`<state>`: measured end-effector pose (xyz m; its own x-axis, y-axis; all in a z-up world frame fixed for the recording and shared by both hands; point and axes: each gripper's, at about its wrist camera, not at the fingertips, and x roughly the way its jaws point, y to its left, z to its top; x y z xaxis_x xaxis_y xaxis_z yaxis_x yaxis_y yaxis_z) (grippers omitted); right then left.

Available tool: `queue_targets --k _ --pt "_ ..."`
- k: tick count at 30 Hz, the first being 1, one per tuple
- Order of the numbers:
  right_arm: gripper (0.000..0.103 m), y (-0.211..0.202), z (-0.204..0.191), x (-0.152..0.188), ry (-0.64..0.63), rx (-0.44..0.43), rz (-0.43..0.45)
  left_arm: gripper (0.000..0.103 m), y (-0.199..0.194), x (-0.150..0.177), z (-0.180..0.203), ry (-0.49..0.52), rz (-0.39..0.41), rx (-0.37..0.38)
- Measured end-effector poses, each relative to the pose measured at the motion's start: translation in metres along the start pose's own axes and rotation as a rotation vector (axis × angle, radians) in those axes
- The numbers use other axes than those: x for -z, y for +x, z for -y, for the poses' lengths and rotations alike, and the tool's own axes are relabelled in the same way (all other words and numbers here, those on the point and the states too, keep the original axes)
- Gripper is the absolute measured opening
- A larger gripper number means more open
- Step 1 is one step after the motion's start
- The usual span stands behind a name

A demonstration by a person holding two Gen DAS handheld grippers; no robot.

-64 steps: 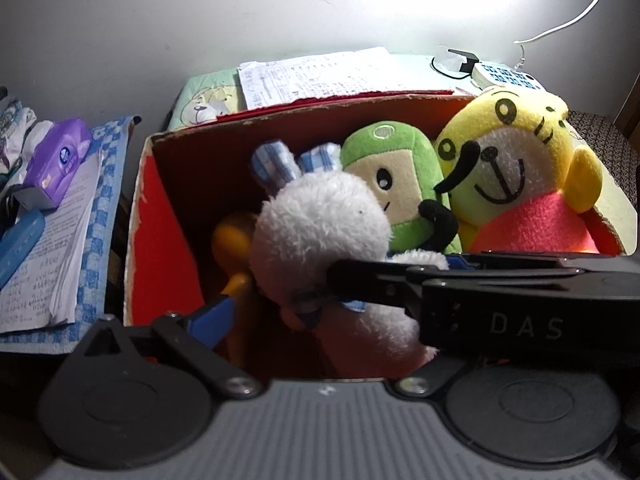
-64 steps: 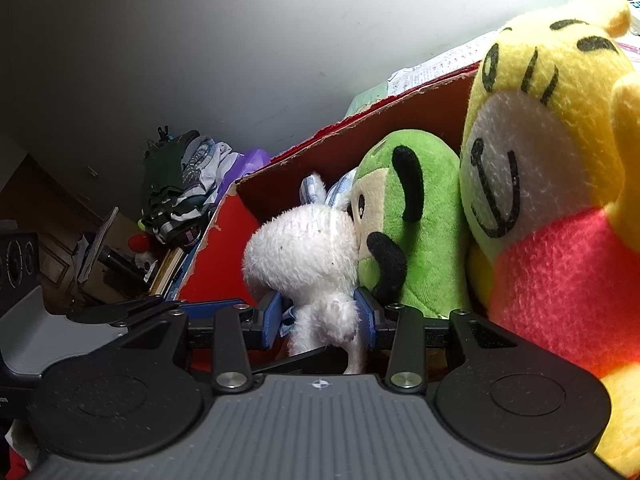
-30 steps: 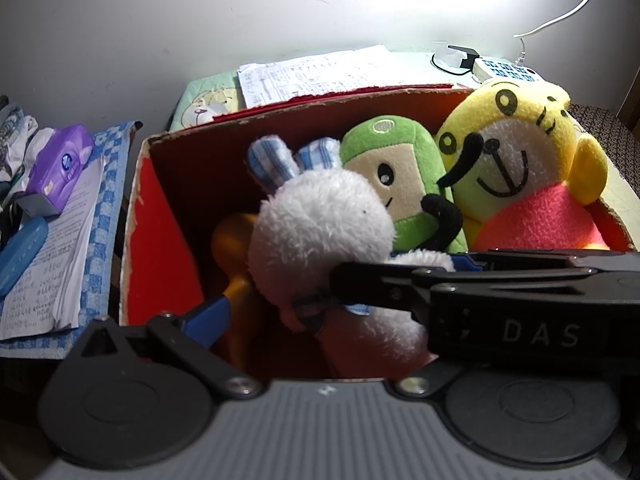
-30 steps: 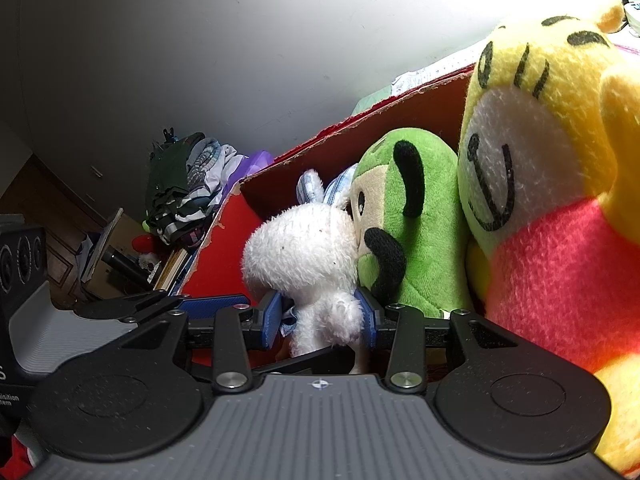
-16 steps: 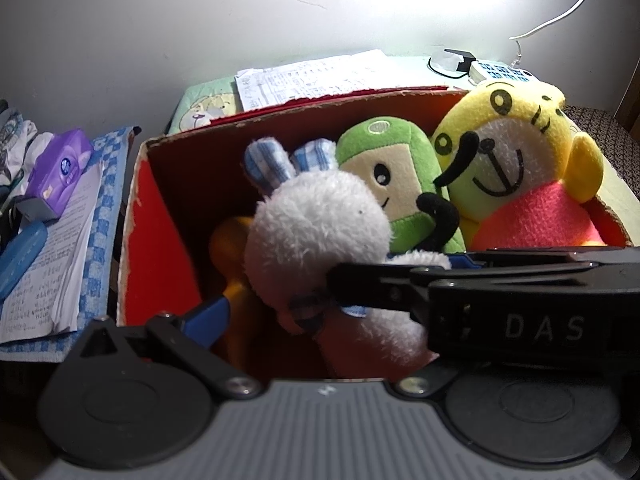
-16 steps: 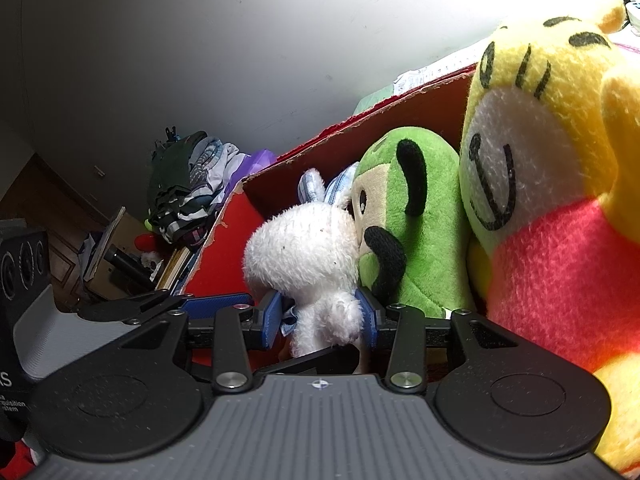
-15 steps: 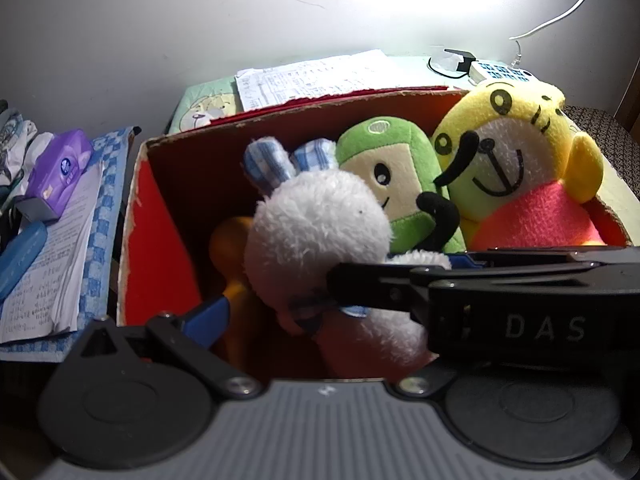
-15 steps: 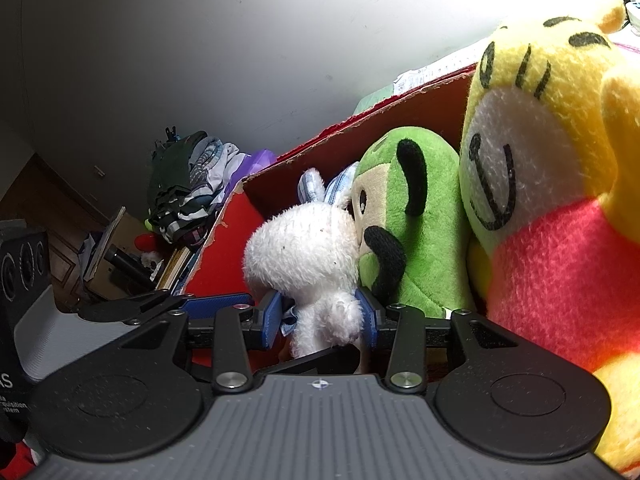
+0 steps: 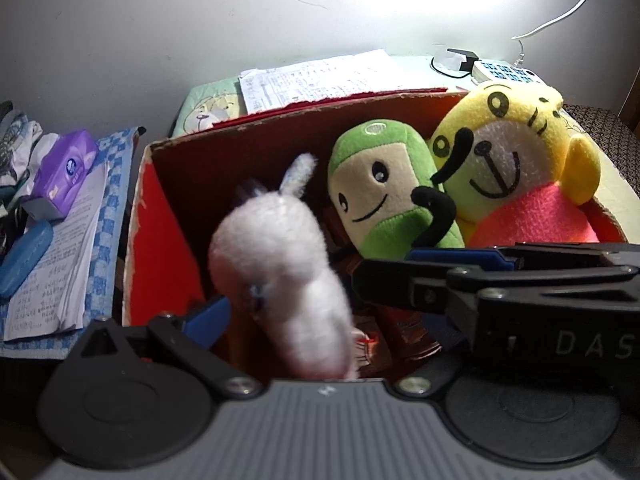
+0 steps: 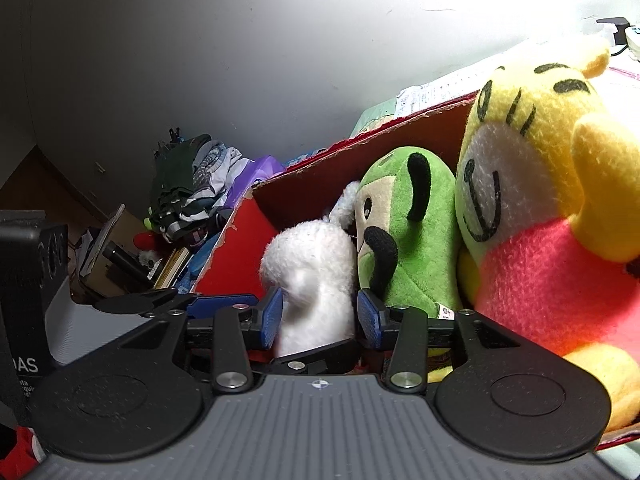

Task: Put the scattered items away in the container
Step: 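Open the right gripper and release the bunny in the box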

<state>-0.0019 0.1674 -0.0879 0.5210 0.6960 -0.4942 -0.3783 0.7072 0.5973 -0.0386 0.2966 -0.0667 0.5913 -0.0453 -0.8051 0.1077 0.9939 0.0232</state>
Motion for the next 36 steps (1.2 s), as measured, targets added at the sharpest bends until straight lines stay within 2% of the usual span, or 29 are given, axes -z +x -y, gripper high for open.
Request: queue_targets --k 8,23,36 --pt "0.041 -0.001 -0.003 0.000 0.003 0.022 0.012 0.102 -0.003 -0.001 0.000 -0.009 -0.007 0.002" --pt "0.039 -0.012 -0.002 0.004 0.020 0.044 0.044 0.102 -0.004 0.002 -0.006 -0.068 -0.037 0.005" --pt "0.038 -0.015 -0.005 0.006 0.017 0.071 0.040 0.102 -0.006 0.006 -0.008 -0.092 -0.021 -0.001"
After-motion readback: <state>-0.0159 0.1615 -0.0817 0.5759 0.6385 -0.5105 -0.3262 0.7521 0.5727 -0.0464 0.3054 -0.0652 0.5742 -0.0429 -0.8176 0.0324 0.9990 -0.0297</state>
